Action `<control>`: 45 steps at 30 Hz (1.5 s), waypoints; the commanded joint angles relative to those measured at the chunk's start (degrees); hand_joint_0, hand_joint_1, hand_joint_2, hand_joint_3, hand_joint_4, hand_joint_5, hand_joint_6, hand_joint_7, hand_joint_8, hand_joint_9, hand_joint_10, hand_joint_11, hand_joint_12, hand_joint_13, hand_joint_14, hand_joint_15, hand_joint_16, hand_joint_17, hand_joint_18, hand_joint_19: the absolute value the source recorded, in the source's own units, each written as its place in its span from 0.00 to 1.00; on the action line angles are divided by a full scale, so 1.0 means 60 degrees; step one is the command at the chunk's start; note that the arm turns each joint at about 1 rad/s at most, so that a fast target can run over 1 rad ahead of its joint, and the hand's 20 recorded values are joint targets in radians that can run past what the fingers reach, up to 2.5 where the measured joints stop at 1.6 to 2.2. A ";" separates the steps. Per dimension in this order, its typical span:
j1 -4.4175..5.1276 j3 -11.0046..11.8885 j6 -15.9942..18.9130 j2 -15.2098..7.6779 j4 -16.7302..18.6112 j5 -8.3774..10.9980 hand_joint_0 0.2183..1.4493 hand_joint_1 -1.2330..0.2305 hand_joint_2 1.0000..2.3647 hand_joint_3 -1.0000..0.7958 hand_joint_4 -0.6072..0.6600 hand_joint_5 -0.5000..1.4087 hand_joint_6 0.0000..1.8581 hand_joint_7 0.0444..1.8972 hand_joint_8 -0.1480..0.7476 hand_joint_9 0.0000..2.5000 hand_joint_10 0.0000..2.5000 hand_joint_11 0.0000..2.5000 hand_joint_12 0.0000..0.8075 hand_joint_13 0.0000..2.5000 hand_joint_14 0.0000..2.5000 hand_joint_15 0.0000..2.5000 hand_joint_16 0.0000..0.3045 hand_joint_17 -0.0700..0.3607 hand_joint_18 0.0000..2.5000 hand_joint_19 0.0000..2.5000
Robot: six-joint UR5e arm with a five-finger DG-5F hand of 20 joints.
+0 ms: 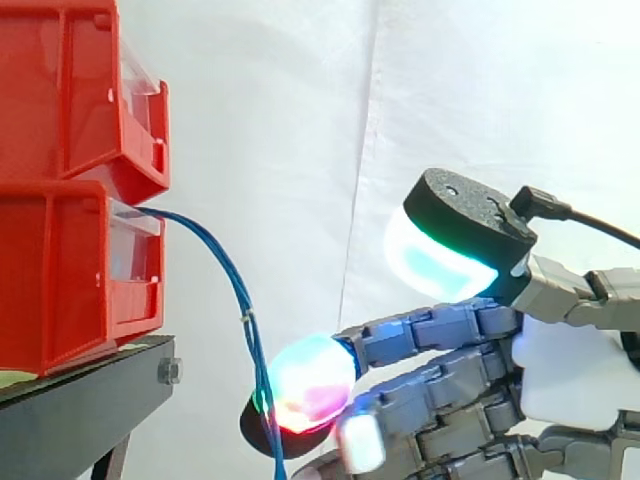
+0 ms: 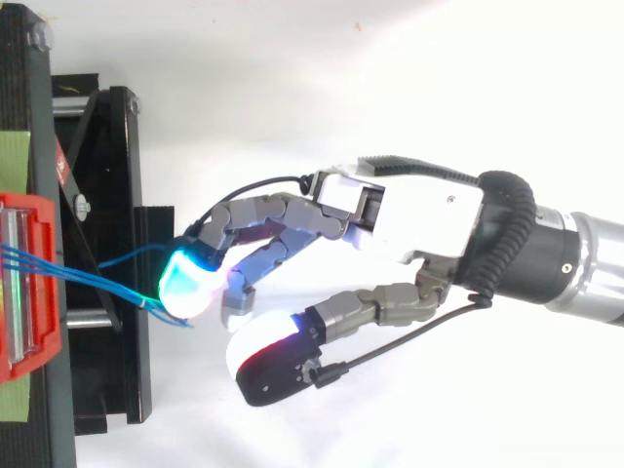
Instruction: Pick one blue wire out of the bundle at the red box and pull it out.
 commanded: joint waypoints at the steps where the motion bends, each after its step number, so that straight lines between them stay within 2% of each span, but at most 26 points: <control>1: 0.0012 0.0032 0.0137 -0.0058 0.0039 0.0031 0.21 0.43 0.00 0.28 0.71 0.18 0.27 0.45 0.50 0.27 0.01 0.22 0.53 0.18 0.00 0.10 0.27 0.59 0.16 0.06; 15: -0.0047 0.0047 0.0210 -0.0058 0.0039 0.0031 0.19 0.45 0.00 0.28 0.69 0.18 0.27 0.43 0.49 0.18 0.00 0.10 0.54 0.14 0.00 0.08 0.27 0.59 0.12 0.05; 25: -0.0178 0.0032 0.0122 -0.0058 0.0068 0.0002 0.19 0.45 0.00 0.28 0.69 0.17 0.27 0.42 0.49 0.18 0.00 0.10 0.53 0.13 0.00 0.08 0.27 0.59 0.11 0.05; 29: -0.0105 0.0047 -0.0200 -0.0146 0.0347 0.0016 0.20 0.43 0.00 0.28 0.70 0.18 0.27 0.44 0.49 0.18 0.00 0.11 0.53 0.13 0.00 0.08 0.26 0.58 0.10 0.05; 30: -0.0076 0.0032 -0.0347 -0.0234 0.0596 0.0031 0.20 0.43 0.00 0.28 0.70 0.18 0.27 0.44 0.49 0.18 0.00 0.11 0.53 0.12 0.00 0.08 0.26 0.58 0.10 0.05; 35: -0.0032 0.0047 -0.0449 -0.0278 0.1065 0.0046 0.21 0.41 0.00 0.28 0.71 0.18 0.27 0.46 0.48 0.18 0.00 0.11 0.52 0.12 0.00 0.07 0.26 0.57 0.10 0.05; 41: -0.0017 0.0164 -0.0567 -0.0278 0.1094 0.0046 0.22 0.40 0.00 0.28 0.72 0.18 0.27 0.46 0.48 0.18 0.00 0.12 0.51 0.12 0.00 0.08 0.25 0.56 0.09 0.06; 45: 0.0071 0.0164 -0.0918 -0.0293 0.1138 0.0046 0.22 0.40 0.00 0.28 0.72 0.18 0.27 0.47 0.48 0.19 0.00 0.12 0.52 0.12 0.00 0.08 0.25 0.56 0.10 0.06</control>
